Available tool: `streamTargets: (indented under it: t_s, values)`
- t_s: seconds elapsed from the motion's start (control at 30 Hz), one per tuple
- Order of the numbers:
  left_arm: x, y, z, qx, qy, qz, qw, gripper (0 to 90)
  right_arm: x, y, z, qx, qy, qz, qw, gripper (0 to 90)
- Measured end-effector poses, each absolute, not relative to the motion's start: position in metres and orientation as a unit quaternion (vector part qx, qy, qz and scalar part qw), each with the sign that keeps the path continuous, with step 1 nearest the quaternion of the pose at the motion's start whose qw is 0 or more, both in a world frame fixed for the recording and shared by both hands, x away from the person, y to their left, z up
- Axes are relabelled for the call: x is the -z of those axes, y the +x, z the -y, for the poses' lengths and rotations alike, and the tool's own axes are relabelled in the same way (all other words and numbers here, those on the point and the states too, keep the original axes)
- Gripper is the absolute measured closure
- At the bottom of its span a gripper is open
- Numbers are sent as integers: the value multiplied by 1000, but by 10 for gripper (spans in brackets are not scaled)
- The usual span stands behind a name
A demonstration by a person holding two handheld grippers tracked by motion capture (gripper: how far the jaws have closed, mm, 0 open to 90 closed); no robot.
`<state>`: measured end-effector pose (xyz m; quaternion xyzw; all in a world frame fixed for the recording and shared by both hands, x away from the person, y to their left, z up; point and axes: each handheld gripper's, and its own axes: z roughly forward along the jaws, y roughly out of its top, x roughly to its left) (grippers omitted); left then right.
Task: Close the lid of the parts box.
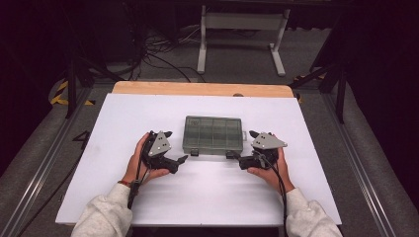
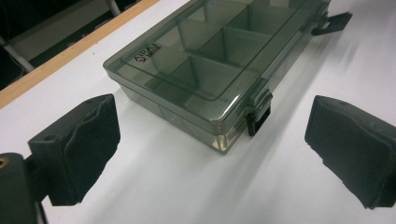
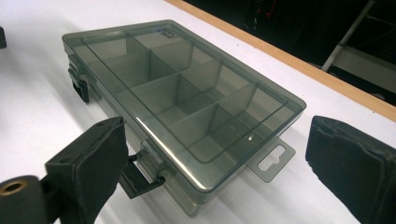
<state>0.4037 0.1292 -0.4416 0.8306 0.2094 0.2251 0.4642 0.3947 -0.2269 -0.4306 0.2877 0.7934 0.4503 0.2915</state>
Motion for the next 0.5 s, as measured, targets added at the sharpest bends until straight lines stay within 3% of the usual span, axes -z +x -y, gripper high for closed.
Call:
streamTargets:
  t_s: [0.5]
  values:
    - [430,390,-144,-243,819,-194,482,50,418,380,232,-451,278,-785,322,109]
